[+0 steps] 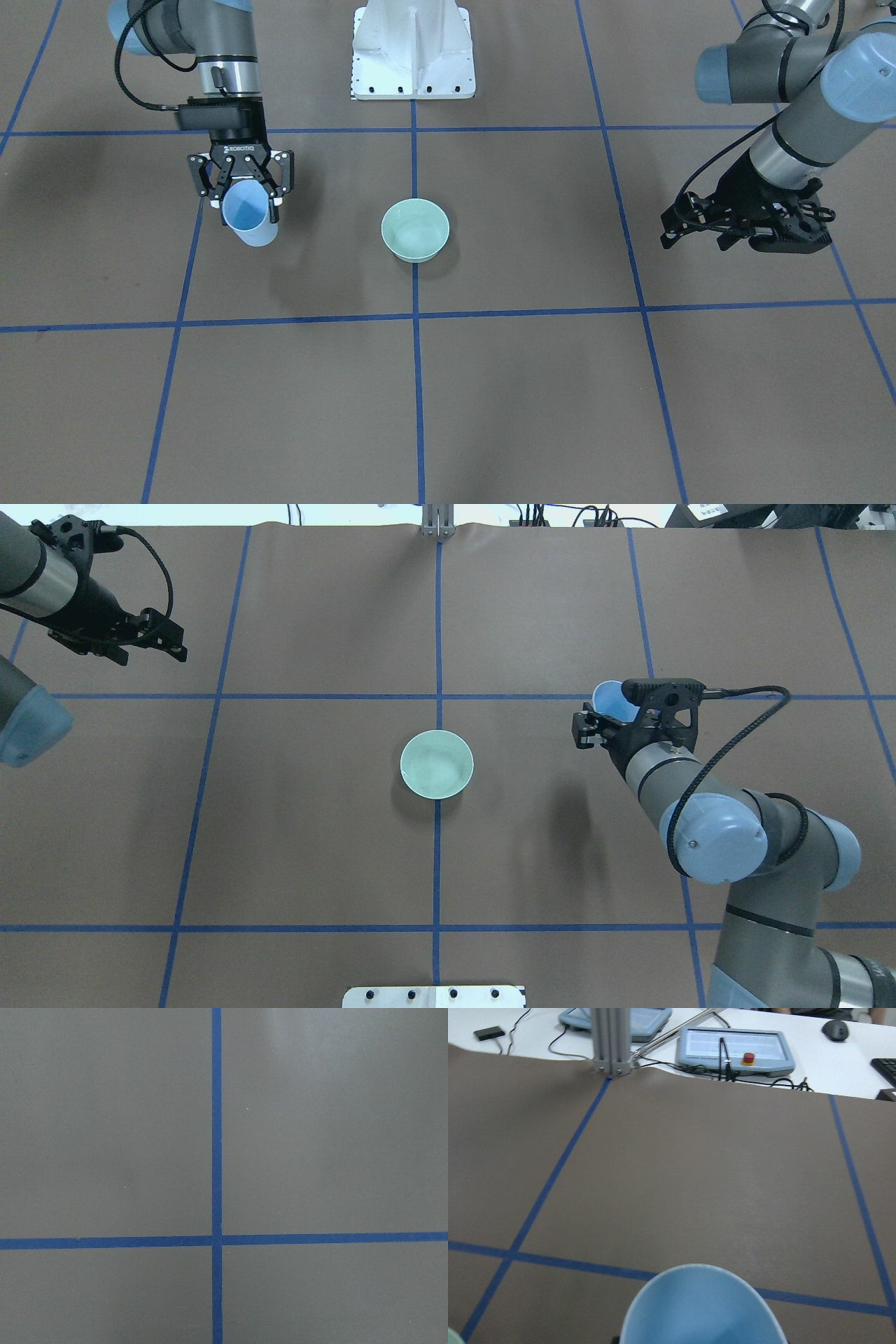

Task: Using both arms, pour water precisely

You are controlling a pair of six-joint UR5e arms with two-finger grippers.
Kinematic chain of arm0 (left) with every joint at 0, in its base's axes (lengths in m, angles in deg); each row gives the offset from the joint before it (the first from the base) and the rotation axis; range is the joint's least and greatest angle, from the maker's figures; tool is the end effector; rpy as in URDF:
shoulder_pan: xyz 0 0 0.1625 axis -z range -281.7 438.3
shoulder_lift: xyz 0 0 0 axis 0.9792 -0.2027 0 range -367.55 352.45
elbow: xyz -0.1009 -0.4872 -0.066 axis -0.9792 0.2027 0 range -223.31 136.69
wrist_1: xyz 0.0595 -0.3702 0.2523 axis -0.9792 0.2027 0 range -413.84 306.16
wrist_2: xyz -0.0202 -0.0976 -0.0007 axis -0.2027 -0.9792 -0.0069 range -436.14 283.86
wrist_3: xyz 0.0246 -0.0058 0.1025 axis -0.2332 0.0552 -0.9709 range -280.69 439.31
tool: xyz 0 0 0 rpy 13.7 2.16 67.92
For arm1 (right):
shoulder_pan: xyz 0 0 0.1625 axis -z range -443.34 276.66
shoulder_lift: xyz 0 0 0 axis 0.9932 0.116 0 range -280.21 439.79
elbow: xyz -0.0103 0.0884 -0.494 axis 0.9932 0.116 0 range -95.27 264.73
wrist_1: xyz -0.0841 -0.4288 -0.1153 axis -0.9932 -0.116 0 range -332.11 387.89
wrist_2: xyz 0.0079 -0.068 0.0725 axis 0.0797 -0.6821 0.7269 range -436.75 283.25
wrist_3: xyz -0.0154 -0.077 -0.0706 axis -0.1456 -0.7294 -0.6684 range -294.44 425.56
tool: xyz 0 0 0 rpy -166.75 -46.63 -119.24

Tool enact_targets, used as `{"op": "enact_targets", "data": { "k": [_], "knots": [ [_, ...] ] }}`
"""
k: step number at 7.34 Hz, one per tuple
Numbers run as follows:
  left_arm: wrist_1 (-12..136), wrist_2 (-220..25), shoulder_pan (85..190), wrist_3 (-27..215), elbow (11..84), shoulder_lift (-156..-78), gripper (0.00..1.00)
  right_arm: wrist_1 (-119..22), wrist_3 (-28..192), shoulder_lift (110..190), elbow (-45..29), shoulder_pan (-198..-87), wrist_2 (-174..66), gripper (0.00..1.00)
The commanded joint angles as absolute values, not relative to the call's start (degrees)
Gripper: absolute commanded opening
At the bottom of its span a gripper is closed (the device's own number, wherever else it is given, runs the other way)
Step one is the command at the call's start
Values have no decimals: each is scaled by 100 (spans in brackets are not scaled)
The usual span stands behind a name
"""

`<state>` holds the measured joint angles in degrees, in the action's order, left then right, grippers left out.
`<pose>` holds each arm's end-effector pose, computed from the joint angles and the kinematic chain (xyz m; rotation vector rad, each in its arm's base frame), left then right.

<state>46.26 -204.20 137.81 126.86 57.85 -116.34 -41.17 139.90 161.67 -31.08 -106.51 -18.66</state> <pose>0.2790 -0.6081 0.4217 0.1216 0.9162 -0.0442 -0.4403 -0.3942 0.3885 0.7968 -0.7110 0.3848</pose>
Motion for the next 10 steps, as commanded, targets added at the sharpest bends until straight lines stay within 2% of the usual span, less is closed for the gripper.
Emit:
{"op": "enact_targets", "data": {
  "k": [1, 3, 6, 8, 10],
  "knots": [
    [4626, -20420, 13789, 12686, 5785, -11636, 100, -4058, 15033, 16897, -3226, -10768, -1997, 56],
    [4626, -20411, 13798, 12677, 5785, -11627, 100, -2852, 15214, 17748, -2912, -10768, -1997, 55],
    [4618, -20411, 13807, 12677, 5794, -11636, 100, -2529, 15143, 17788, -2112, -10987, -1962, 55],
    [4618, -20420, 13816, 12686, 5811, -11654, 100, -2012, 14618, 18057, -2066, -11260, -1699, 55],
    [4618, -20419, 13833, 12686, 5811, -11654, 100, -237, 14311, 18183, -1149, -11366, -1453, 55]
  ]
}}
